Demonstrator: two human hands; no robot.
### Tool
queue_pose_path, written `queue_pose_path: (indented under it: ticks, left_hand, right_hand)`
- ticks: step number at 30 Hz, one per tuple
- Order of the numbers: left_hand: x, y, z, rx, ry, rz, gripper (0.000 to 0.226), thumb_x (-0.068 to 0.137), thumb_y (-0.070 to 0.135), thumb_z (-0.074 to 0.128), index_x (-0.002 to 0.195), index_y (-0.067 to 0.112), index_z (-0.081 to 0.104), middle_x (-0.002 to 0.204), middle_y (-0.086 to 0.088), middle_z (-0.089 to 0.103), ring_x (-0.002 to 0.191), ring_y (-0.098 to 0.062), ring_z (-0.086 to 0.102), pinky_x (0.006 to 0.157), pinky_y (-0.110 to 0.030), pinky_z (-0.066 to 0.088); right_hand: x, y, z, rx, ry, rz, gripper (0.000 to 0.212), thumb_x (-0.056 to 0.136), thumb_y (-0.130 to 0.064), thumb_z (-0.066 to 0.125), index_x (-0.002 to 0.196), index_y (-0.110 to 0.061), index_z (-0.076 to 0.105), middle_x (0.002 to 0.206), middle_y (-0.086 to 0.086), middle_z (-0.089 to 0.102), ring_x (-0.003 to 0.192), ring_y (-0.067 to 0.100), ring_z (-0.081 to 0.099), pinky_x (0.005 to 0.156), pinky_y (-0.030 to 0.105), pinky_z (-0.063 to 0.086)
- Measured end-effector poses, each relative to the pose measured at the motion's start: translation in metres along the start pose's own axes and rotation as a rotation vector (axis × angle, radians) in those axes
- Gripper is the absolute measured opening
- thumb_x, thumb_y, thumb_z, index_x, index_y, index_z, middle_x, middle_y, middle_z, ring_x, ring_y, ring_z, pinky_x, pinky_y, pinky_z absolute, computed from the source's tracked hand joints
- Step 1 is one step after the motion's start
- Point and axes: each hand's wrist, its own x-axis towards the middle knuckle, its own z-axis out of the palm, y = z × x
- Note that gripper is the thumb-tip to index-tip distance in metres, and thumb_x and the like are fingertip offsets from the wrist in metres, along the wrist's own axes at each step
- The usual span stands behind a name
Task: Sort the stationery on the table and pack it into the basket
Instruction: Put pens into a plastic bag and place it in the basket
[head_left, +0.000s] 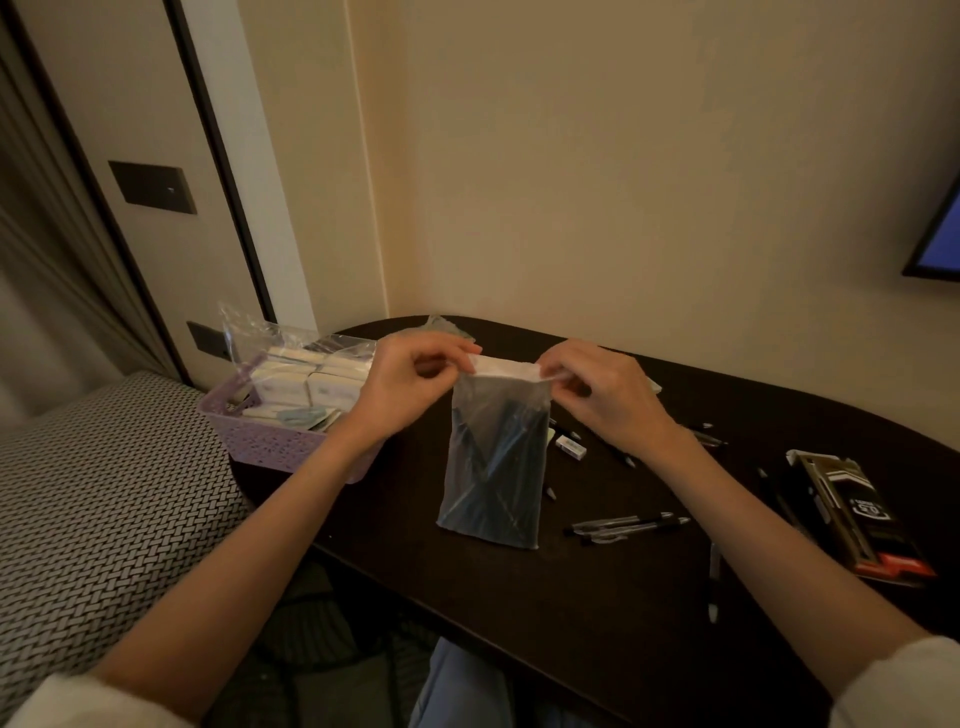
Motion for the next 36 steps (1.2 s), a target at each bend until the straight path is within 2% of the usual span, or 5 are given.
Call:
queue_pose_path:
  ticks: [8,14,20,25,36]
  left_hand:
    - [-0.006,-0.002,0.007,-0.047,-0.056,-0.181,0.010,0.084,0.012,0.070,0.087,0.019,0.063,0.106,-0.001,0.067,0.108,-0.010,0.062,0.093,-0.036,0.054]
    - [0.001,-0.001,0.008,-0.089,-0.010,-0.215,0.029,0.080,0.001,0.073,0.086,0.022,0.054,0.097,-0.005,0.069,0.097,-0.013,0.068,0.087,-0.039,0.057]
    - [0.000,0.004,0.011,-0.114,0.012,-0.179,0.028,0.078,-0.002,0.073,0.089,0.015,0.053,0.095,-0.008,0.069,0.093,-0.013,0.070,0.082,-0.033,0.058]
    - [-0.005,0.007,0.014,-0.181,0.132,-0.217,0.030,0.076,0.000,0.076,0.088,0.014,0.052,0.093,-0.008,0.069,0.090,-0.015,0.070,0.079,-0.029,0.058]
    - [-0.047,-0.025,0.004,-0.226,-0.060,-0.658,0.039,0.080,0.018,0.073,0.116,0.014,0.057,0.111,0.000,0.068,0.107,-0.013,0.064,0.097,-0.037,0.051]
  right_hand:
    - [-0.006,-0.001,0.008,0.186,0.117,0.096,0.018,0.080,0.004,0.068,0.093,-0.006,0.074,0.104,0.006,0.065,0.096,0.012,0.061,0.081,0.028,0.055]
    - [0.002,-0.006,0.003,0.309,0.031,0.255,0.017,0.080,-0.030,0.061,0.078,-0.017,0.072,0.101,-0.004,0.065,0.098,0.008,0.058,0.082,0.033,0.053]
    - [0.037,-0.009,-0.002,0.288,-0.390,0.289,0.034,0.091,-0.045,0.054,0.108,-0.017,0.061,0.097,-0.005,0.064,0.085,0.005,0.061,0.073,0.032,0.055]
    - [0.052,-0.017,0.004,0.020,-0.585,0.157,0.019,0.098,-0.037,0.047,0.089,-0.023,0.054,0.075,-0.012,0.050,0.066,0.003,0.049,0.059,0.023,0.040]
    - [0.034,-0.012,-0.007,0.134,-0.313,0.304,0.022,0.098,-0.017,0.050,0.111,-0.017,0.067,0.091,-0.004,0.066,0.082,0.006,0.060,0.073,0.020,0.049]
